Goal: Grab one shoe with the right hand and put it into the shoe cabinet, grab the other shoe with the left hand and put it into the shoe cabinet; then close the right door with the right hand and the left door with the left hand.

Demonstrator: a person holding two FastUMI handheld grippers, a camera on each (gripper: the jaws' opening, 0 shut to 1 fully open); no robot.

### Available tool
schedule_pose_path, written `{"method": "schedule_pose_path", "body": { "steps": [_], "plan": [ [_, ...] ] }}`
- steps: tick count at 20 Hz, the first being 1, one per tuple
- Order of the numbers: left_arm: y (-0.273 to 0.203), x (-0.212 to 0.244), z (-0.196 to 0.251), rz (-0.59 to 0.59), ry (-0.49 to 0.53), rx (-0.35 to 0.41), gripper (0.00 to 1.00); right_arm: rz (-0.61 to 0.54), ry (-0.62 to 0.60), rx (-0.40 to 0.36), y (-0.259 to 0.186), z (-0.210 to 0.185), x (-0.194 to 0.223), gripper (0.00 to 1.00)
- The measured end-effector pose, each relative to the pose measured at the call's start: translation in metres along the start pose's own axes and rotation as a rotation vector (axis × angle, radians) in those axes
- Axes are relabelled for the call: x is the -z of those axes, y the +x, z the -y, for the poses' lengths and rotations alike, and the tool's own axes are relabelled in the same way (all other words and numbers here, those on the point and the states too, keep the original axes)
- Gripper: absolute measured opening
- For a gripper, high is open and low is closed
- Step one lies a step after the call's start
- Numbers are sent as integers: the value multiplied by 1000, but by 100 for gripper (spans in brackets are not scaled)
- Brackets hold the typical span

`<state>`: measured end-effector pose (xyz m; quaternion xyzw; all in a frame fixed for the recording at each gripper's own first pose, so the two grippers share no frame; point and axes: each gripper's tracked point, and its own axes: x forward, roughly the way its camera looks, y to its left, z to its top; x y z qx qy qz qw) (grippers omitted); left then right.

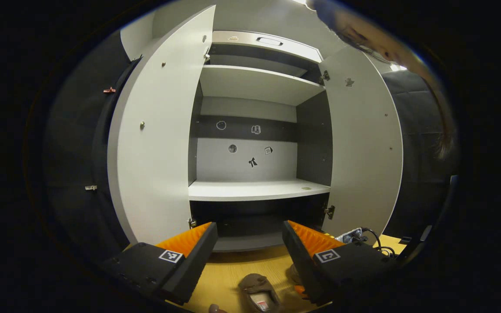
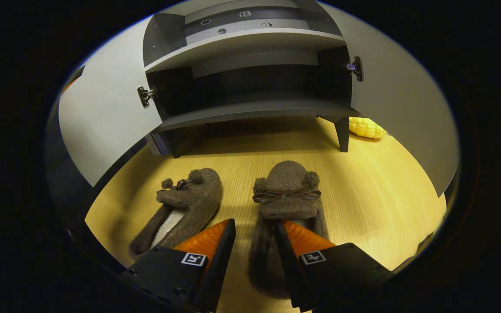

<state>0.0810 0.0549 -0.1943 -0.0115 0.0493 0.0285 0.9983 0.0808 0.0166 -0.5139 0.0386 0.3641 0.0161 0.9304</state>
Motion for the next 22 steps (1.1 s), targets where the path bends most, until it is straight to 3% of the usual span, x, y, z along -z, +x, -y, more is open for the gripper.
{"method": "schedule_pose_path", "body": {
  "steps": [7,12,13,14,22],
  "plan": [
    [7,13,-11,-28,-9,-38,94,-20,-16,27,28,1,-5,60],
    [7,20,-21,-49,0,-66,94,-29,-44,57,43,9,-5,49],
    [7,23,-23,-56,-6,-68,94,-27,-49,77,46,13,-4,43],
    [7,26,-24,-65,-14,-67,94,-26,-47,79,45,14,-6,31],
    [4,38,-25,-105,-11,-69,94,-40,-74,62,46,11,-4,34]
  ]
}}
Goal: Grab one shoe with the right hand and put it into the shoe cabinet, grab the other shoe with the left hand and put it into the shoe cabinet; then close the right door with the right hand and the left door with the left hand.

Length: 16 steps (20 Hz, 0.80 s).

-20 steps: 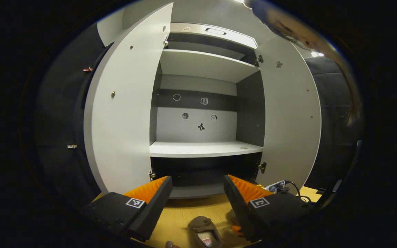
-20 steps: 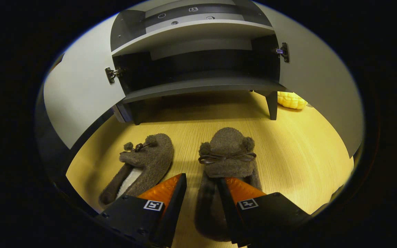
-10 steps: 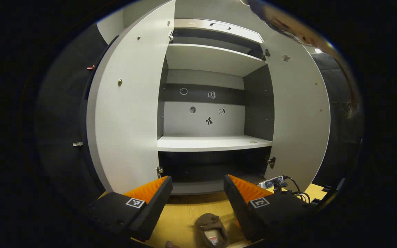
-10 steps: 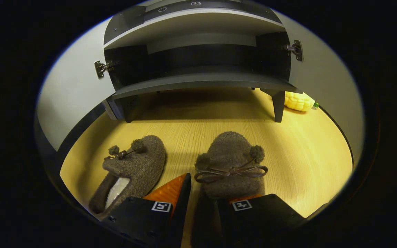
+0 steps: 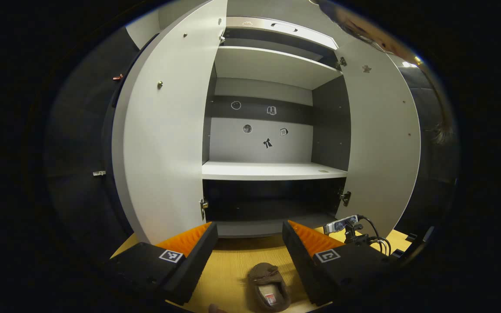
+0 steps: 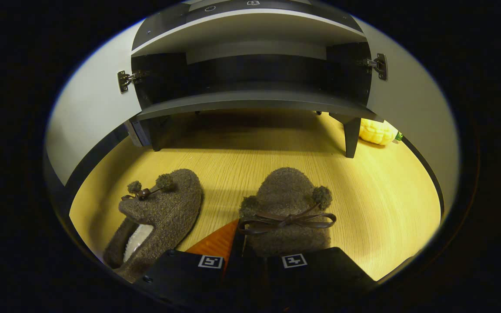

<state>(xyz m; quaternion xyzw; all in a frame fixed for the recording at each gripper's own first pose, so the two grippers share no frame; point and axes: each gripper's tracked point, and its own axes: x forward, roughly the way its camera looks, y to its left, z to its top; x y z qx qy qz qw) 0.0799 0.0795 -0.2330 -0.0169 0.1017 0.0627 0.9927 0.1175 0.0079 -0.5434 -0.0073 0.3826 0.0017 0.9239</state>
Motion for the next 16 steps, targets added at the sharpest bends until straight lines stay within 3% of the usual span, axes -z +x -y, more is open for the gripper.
{"method": "schedule_pose_path", "body": {
  "steps": [3,4,16],
  "plan": [
    [-1,0,2,0,2,0,94,31,2,51,1,5,-4,31],
    [-1,0,2,-1,0,2,94,13,6,54,7,5,1,6],
    [-19,-2,6,-9,-12,-4,94,16,3,-24,-21,1,-14,5]
  ]
}}
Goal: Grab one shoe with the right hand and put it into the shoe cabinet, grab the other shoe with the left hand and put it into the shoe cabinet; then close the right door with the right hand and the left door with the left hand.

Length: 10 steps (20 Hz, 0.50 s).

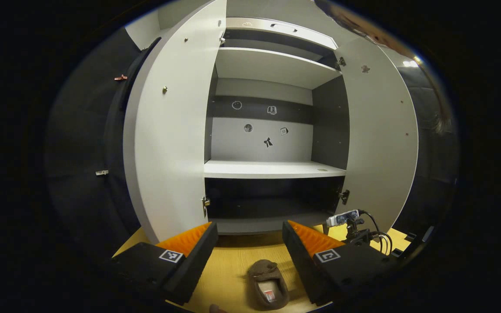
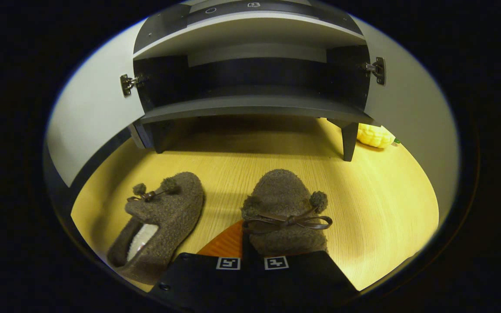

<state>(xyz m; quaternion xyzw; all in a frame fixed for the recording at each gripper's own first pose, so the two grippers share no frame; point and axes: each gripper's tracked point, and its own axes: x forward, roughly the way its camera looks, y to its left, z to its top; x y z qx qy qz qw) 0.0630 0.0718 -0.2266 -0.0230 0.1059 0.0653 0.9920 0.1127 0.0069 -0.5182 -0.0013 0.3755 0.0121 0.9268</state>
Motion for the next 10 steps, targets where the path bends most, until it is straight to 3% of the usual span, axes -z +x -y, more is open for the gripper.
{"method": "schedule_pose_path", "body": {
  "steps": [4,5,10],
  "plan": [
    [-16,-12,16,-14,-26,30,94,62,-31,-8,-38,0,-42,6],
    [-22,-19,21,-8,-31,40,94,87,-27,-14,-49,-2,-60,2],
    [-49,-59,41,43,-27,79,94,250,-62,-24,-111,-8,-160,5]
  ]
}}
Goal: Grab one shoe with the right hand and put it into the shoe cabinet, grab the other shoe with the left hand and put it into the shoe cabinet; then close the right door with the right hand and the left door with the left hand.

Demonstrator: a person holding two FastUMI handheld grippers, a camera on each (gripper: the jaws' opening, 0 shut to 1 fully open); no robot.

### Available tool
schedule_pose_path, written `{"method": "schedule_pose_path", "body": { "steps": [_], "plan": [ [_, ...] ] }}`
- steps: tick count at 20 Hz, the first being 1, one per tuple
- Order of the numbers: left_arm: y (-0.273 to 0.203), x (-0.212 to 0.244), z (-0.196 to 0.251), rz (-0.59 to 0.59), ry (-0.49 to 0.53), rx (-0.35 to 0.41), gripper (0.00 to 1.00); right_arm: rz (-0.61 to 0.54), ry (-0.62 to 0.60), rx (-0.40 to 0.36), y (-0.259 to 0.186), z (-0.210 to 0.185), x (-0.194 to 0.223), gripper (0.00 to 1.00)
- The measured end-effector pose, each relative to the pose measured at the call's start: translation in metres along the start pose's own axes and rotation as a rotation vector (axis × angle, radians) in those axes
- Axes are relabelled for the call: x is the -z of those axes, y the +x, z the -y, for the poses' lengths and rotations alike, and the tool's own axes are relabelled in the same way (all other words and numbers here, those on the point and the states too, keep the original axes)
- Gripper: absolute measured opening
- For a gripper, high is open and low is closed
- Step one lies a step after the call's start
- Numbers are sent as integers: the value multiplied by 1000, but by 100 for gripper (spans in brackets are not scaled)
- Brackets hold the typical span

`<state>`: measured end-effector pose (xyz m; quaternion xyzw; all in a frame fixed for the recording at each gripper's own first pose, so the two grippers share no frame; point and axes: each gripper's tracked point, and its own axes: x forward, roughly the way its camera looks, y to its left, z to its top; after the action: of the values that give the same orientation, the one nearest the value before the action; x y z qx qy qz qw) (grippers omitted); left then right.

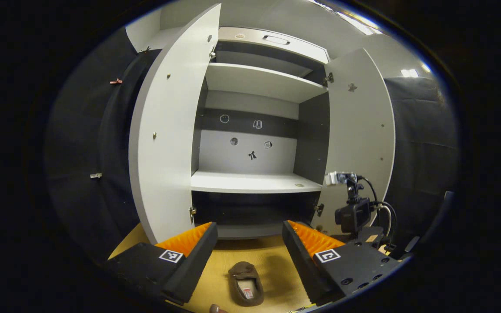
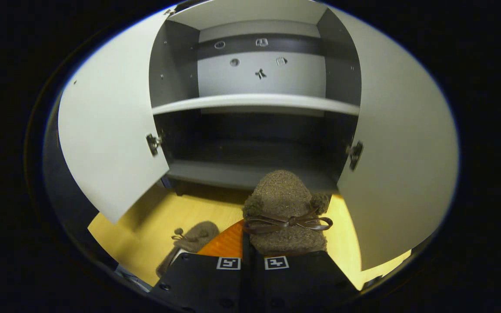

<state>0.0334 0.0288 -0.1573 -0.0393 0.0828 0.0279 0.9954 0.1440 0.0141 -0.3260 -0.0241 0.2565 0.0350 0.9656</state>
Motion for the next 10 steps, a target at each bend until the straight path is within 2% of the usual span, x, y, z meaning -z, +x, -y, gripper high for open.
{"method": "schedule_pose_path", "body": {
  "steps": [4,10],
  "plan": [
    [-17,-15,14,11,-15,26,94,110,-11,-12,-19,0,-80,5],
    [-27,-31,20,29,-12,0,94,244,-27,27,-2,17,-199,5]
  ]
}}
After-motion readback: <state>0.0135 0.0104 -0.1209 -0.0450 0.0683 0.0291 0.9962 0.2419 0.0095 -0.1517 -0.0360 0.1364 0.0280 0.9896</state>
